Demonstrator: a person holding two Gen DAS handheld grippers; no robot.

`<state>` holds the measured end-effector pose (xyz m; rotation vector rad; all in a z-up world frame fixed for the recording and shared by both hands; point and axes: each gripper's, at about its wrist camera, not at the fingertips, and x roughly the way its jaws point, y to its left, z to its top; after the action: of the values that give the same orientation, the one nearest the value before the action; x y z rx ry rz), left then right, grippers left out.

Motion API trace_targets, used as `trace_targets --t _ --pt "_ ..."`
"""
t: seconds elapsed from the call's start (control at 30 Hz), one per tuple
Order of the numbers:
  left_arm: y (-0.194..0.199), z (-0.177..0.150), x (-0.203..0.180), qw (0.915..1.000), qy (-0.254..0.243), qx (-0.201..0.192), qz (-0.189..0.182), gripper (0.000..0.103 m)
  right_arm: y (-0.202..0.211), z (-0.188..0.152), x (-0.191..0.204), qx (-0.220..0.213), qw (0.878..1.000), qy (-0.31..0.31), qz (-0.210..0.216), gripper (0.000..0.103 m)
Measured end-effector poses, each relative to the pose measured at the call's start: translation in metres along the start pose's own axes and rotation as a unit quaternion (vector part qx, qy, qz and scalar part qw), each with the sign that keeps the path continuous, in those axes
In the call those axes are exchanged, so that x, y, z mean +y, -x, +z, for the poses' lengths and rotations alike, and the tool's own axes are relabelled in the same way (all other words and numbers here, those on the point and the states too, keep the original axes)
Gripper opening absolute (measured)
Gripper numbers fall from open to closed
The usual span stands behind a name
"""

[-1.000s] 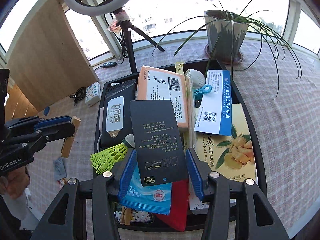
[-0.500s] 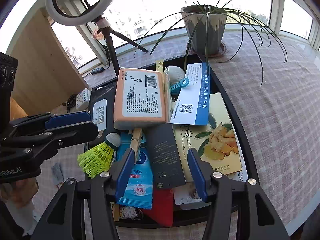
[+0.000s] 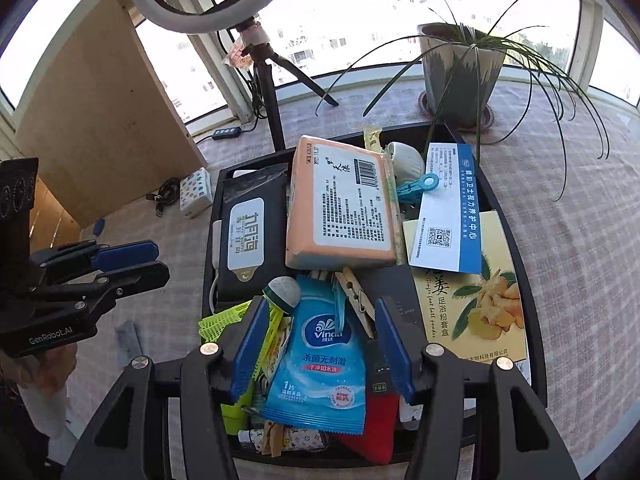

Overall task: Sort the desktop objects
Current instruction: 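Withdraw both tools from the bin back over the table, then close the left tool on the blue round lid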

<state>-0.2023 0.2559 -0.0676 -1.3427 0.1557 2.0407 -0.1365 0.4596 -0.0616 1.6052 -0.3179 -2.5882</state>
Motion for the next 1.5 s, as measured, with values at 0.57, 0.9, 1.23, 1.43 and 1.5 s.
trace_targets --t 0.57,0.9,1.23,1.43,1.5 --pt "0.076 -0.088 0.262 0.9737 0.168 -0.017 0.153 0.037 -0.060 0.059 0.170 0.047 0.985 0.143 0.082 0.051" --pt "0.094 -0.113 0.398 0.9476 0.255 -0.014 0.192 0.037 -0.146 0.119 0.267 0.104 0.971 0.151 0.155 0.051" --pt "0.072 -0.103 0.474 0.9338 0.273 -0.005 0.231 0.054 -0.236 0.140 0.307 0.132 0.971 0.159 0.119 0.051" --pt "0.050 -0.093 0.493 0.9323 0.272 0.008 0.238 0.054 -0.258 0.144 0.314 0.143 0.970 0.161 0.113 0.051" --pt "0.045 -0.092 0.496 0.9336 0.274 0.007 0.231 0.056 -0.262 0.147 0.317 0.145 0.970 0.164 0.111 0.051"
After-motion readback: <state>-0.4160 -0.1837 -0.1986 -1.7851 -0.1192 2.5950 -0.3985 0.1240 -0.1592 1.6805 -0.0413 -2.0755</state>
